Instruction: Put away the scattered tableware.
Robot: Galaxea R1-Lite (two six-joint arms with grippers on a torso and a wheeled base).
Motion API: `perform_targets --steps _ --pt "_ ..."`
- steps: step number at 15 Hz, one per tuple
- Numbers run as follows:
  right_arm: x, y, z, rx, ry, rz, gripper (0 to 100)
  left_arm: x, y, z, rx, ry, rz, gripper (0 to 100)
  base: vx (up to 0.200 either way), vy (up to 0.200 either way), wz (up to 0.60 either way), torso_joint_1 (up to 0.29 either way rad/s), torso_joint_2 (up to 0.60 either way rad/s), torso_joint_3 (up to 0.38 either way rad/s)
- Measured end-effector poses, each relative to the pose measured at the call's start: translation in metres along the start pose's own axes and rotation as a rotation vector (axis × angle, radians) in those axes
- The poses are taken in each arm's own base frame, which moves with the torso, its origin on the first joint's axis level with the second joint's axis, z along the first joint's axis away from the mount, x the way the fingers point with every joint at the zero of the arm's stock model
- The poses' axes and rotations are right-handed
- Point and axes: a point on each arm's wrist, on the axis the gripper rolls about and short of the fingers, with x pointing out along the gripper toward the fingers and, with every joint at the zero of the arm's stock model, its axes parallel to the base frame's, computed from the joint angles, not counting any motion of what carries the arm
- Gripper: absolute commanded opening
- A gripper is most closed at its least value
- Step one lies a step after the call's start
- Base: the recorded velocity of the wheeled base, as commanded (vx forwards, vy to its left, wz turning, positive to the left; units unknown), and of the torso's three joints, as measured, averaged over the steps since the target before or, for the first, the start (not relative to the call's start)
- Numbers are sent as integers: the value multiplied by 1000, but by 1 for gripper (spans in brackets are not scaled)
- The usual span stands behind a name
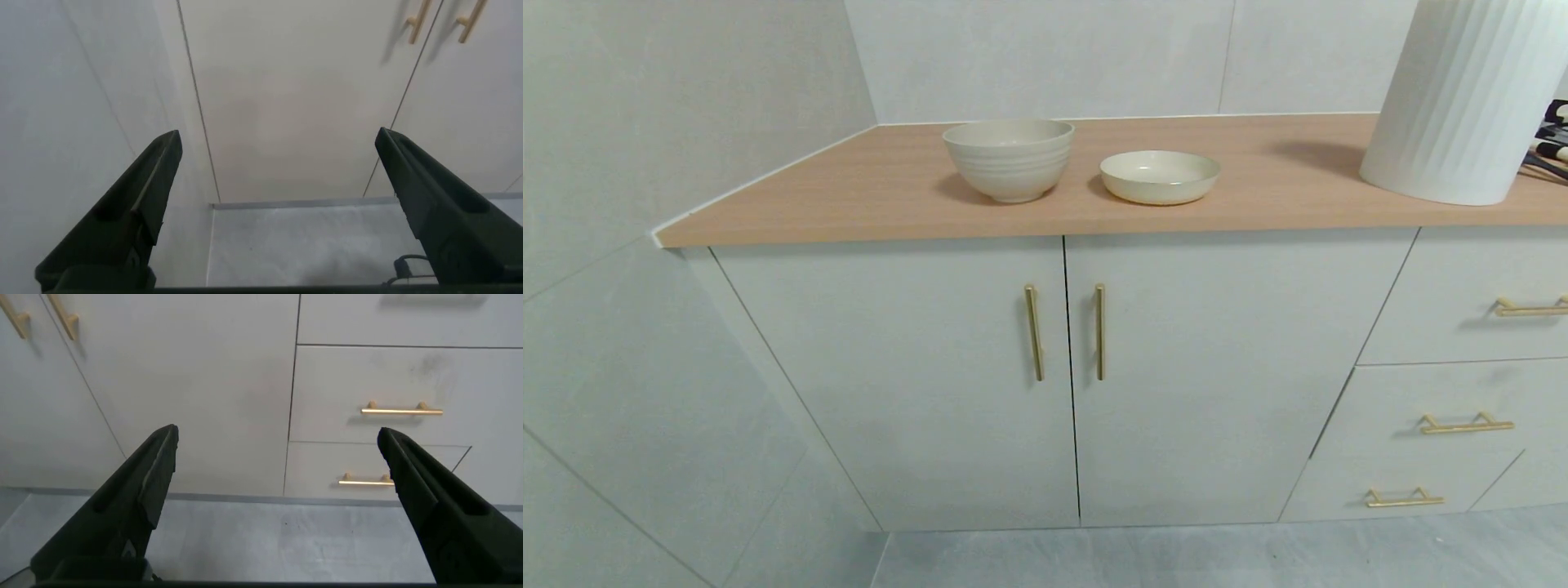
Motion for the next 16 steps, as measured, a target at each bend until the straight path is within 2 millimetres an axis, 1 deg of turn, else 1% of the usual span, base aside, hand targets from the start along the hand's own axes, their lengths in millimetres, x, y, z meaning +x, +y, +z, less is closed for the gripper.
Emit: perform_targets --steps 16 --pt "0 0 0 -9 -3 1 100 0 0 0 0 0 -1 100 0 0 0 0 0 0"
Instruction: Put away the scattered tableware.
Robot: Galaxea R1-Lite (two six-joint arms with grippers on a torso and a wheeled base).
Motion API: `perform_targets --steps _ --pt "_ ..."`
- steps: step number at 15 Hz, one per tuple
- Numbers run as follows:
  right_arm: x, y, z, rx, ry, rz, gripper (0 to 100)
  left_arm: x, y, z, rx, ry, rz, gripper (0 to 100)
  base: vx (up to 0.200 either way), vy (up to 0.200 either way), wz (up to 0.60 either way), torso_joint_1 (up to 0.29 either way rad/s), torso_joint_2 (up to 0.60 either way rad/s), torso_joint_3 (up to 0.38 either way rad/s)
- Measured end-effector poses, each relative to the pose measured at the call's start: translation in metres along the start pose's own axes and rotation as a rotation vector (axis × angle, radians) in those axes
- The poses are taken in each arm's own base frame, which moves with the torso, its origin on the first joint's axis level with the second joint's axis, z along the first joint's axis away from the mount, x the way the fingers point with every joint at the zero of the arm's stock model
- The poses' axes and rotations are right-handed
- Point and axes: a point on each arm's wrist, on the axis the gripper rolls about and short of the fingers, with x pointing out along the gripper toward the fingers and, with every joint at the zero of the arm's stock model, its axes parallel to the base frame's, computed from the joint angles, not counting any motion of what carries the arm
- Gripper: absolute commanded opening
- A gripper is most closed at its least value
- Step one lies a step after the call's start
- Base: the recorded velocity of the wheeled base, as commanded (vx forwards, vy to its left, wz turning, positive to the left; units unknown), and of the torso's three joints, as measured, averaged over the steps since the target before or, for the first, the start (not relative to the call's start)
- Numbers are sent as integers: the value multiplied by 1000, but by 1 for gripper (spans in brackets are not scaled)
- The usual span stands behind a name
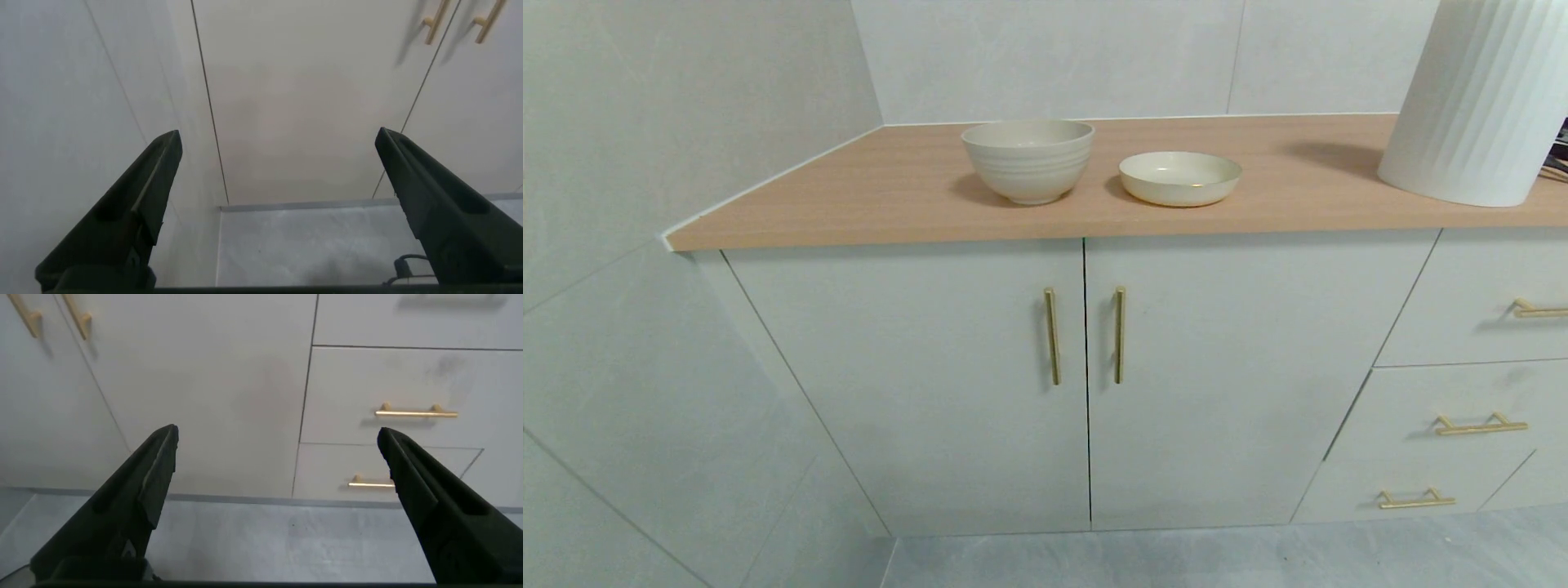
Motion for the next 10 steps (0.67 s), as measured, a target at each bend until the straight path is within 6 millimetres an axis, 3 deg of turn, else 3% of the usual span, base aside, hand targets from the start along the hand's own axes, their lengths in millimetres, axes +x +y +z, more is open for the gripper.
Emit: perform_targets --steps 1,4,10 --pt "-1 0 2 0 -8 9 100 0 0 0 0 0 0 100 0 0 0 0 0 0" --pt "-11 1 36 20 -119 82 100 0 0 0 0 -1 0 100 0 0 0 0 0 0" --pt "7 5 50 53 53 332 100 0 0 0 -1 0 0 100 0 0 0 0 0 0"
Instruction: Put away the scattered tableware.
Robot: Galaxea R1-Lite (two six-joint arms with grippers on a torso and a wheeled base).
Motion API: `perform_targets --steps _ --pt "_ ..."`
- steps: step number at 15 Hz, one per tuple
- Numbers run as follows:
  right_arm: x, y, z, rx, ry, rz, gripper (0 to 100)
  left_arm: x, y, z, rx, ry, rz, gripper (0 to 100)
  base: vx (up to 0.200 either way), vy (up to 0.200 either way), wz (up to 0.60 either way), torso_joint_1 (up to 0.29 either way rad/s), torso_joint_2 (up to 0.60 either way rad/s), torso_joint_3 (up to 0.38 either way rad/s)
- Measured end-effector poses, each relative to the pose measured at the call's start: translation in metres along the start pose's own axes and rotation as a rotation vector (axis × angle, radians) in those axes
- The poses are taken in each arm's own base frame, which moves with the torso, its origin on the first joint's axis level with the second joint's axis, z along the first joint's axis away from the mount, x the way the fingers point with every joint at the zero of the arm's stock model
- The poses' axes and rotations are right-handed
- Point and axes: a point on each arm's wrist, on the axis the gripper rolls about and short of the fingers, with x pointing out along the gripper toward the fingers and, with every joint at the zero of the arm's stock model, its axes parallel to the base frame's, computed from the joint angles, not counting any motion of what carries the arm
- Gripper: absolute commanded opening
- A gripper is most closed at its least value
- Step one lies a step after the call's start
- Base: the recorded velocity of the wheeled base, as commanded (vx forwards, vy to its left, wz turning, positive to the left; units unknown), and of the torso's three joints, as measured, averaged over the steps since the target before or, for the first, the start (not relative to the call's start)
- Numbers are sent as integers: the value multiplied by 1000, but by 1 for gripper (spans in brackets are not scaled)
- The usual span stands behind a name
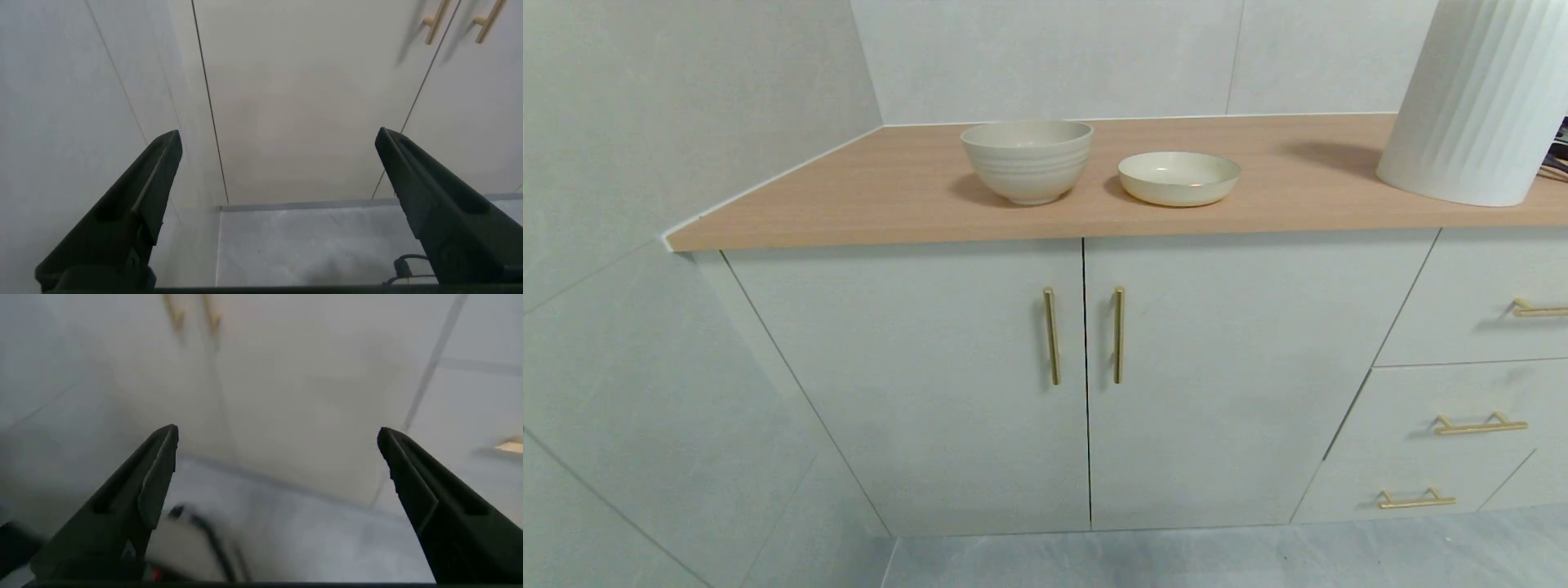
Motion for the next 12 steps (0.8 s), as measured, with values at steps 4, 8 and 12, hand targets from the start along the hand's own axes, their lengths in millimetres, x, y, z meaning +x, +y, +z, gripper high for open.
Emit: perform_targets --steps 4,8,12 --pt "32 -9 17 76 202 105 100 0 0 0 0 0 0 100 0 0 0 0 0 0" --pt "81 -14 42 80 297 257 100 0 0 0 0 0 0 100 0 0 0 0 0 0" --pt "139 -7 62 48 276 372 100 0 0 0 0 0 0 100 0 0 0 0 0 0"
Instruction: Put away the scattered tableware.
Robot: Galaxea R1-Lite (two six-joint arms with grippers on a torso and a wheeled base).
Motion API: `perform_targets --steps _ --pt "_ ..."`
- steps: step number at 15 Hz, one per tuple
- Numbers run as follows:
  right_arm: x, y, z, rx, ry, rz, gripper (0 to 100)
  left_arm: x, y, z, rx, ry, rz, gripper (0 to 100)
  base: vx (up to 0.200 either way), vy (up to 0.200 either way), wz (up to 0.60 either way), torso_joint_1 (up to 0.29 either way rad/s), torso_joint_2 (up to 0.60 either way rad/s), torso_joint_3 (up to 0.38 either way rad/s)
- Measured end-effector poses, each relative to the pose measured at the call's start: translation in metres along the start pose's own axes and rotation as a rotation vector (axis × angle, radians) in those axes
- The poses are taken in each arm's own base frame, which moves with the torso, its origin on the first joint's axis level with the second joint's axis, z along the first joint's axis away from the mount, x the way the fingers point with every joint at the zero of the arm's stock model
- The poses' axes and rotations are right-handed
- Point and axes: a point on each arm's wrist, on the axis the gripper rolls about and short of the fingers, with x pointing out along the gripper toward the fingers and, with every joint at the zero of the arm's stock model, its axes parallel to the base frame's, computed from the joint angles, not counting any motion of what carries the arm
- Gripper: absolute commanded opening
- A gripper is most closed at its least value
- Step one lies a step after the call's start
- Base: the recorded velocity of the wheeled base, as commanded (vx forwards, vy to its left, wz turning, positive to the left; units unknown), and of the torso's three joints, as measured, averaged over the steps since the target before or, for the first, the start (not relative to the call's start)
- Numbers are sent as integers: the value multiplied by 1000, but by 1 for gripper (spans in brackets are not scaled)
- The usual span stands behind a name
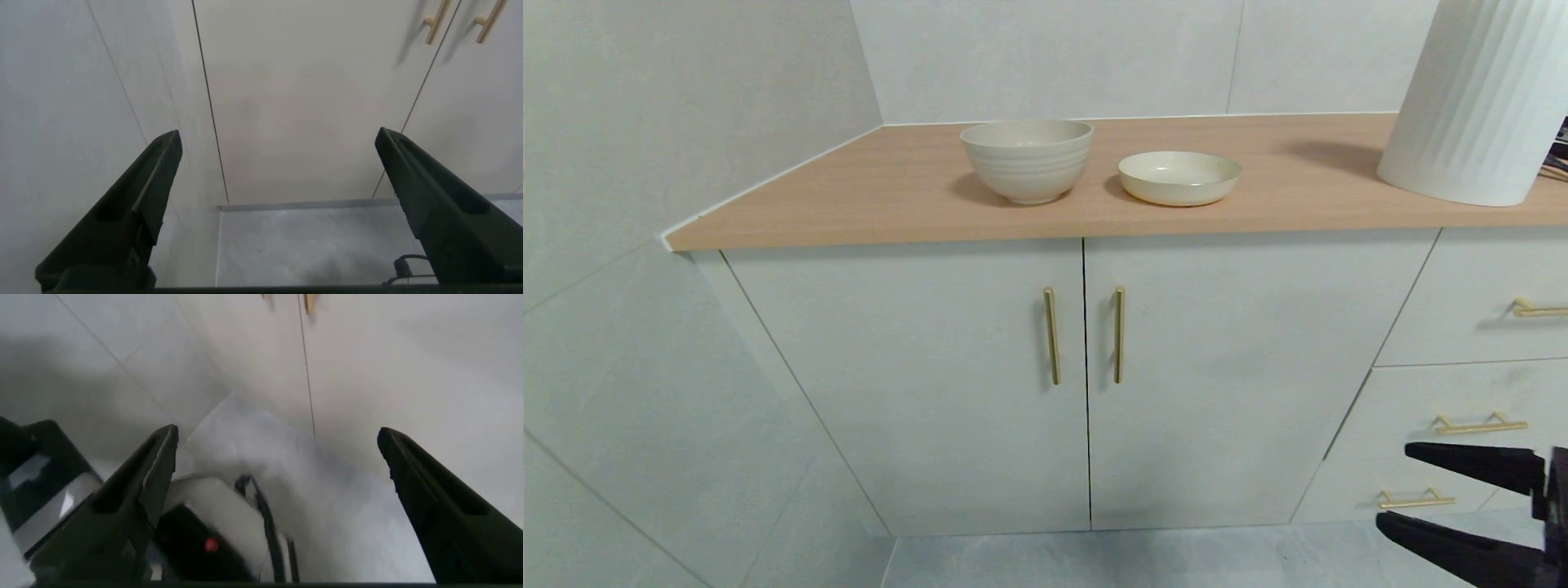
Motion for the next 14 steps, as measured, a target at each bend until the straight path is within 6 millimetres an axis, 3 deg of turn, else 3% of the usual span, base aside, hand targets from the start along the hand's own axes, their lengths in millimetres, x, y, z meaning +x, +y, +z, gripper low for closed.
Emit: perform_targets --steps 3,5,14 --pt "33 -6 14 -13 9 38 100 0 0 0 0 0 0 100 0 0 0 0 0 0" --pt "46 -9 12 -6 32 48 100 0 0 0 0 0 -1 100 0 0 0 0 0 0" --pt "55 -5 15 -28 15 38 100 0 0 0 0 0 0 100 0 0 0 0 0 0"
